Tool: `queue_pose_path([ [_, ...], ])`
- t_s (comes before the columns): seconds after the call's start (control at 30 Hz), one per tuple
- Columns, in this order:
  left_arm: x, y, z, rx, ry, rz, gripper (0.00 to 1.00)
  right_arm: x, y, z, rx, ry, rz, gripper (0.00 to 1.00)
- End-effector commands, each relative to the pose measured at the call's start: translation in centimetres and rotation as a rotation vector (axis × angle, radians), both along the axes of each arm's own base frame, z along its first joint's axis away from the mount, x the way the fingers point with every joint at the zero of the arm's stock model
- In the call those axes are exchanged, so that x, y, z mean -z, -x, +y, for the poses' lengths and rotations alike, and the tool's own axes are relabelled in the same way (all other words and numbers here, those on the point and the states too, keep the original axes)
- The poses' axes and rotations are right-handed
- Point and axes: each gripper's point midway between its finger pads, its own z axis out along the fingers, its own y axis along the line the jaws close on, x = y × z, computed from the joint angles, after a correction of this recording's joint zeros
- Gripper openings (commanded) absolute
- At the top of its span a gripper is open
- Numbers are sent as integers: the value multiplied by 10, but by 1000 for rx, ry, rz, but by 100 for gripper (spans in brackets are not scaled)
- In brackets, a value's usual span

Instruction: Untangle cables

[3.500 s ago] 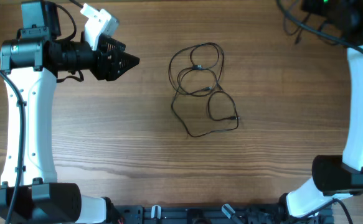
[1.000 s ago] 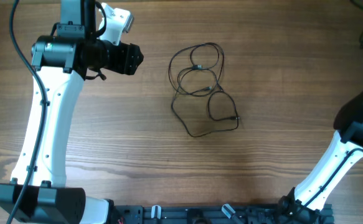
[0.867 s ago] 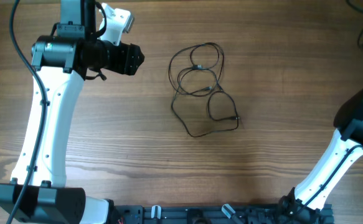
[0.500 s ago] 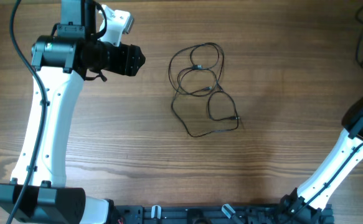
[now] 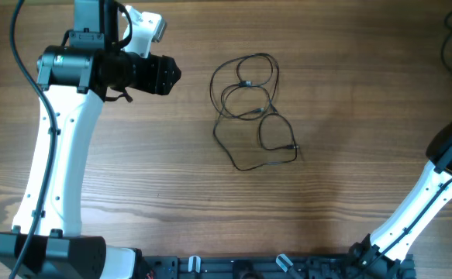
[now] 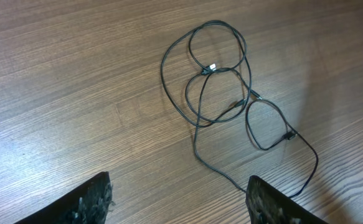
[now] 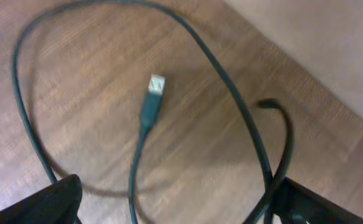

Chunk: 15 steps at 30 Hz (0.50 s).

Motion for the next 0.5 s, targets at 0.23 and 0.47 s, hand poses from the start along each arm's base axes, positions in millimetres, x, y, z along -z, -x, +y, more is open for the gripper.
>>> queue_pose_path([
  [0.23, -29, 11, -4, 7, 33, -66, 75, -150, 0, 18, 64, 24, -246, 99],
  [0.47, -31, 12, -4, 7, 34, -73, 77, -220, 20, 48, 72, 32, -335, 99],
])
